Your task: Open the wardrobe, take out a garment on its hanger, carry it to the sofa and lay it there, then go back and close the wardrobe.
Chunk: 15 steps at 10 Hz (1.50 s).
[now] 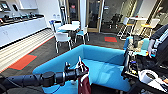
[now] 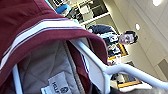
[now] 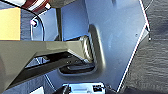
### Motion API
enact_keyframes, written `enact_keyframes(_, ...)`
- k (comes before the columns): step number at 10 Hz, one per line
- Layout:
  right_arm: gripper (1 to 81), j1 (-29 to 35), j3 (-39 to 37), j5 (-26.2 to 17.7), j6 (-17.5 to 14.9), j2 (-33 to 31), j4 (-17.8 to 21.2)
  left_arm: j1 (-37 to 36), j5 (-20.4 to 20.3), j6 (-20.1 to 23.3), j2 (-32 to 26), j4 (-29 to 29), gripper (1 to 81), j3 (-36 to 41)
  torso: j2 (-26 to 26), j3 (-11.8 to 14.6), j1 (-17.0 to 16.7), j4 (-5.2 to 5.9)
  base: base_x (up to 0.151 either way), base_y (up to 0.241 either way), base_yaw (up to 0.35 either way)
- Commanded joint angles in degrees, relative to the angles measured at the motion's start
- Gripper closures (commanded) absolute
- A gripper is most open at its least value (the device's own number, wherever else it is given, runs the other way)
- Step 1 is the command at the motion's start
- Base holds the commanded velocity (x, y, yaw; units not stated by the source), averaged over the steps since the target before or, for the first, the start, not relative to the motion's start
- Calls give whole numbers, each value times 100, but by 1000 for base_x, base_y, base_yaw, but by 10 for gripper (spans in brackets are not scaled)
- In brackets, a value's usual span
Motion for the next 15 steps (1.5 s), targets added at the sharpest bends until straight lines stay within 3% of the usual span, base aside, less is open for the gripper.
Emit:
enact_keyframes(1, 10, 91, 2, -287, -30, -6, -63, -831, 700, 49, -30, 203, 811, 317, 0, 0, 0, 0, 68, 0, 0)
enact_keyframes(8, 10, 73, 2, -287, -21, -6, -46, -831, 691, 49, -13, 194, 811, 335, -2, 0, -5, 0, 87, 0, 0)
enact_keyframes(9, 10, 73, 2, -278, -21, -6, -46, -831, 691, 49, -22, 194, 811, 335, -2, -310, -2, 0, 90, 0, 0)
enact_keyframes(10, 10, 82, 2, -278, -21, 3, -46, -831, 691, 49, -30, 194, 811, 352, -2, -409, -5, 0, 90, 0, 0)
enact_keyframes(11, 10, 73, 2, -278, -21, 3, -63, -831, 691, 49, -39, 194, 811, 361, -4, -129, -7, 0, 90, 0, 0)
enact_keyframes(15, 10, 82, 2, -287, -30, 12, -72, -839, 691, 49, -22, 177, 811, 361, 2, -347, 2, 0, 87, 0, 0)
